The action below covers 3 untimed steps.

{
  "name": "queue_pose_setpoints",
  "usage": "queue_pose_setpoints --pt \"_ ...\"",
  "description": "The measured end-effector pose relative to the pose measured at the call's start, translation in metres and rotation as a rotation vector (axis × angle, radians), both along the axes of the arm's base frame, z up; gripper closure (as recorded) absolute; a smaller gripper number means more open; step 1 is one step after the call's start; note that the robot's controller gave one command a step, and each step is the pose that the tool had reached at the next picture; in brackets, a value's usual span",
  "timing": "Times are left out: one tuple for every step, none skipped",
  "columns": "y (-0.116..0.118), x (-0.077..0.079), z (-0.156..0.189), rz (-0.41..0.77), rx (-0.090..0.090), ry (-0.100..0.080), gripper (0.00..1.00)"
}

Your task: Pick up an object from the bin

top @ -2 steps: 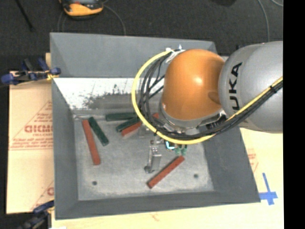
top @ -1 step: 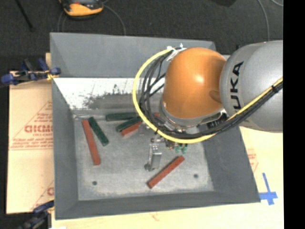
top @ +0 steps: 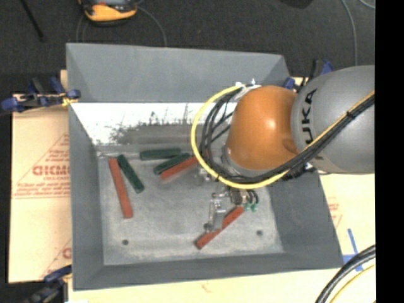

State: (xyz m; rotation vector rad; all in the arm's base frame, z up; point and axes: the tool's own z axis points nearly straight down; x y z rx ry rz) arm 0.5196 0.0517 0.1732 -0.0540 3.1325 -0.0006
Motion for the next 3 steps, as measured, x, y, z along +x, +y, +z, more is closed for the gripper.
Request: queue_pose_setpoints --pt "-0.016 -0.007 -0.035 0.180 -0.002 0.012 0.00" --pt "-0.036 -0.006 -0.037 0.195 0.000 0.006 0.00" --pt "-0.052 0.000 -0.078 0.122 -0.001 0.004 0.00"
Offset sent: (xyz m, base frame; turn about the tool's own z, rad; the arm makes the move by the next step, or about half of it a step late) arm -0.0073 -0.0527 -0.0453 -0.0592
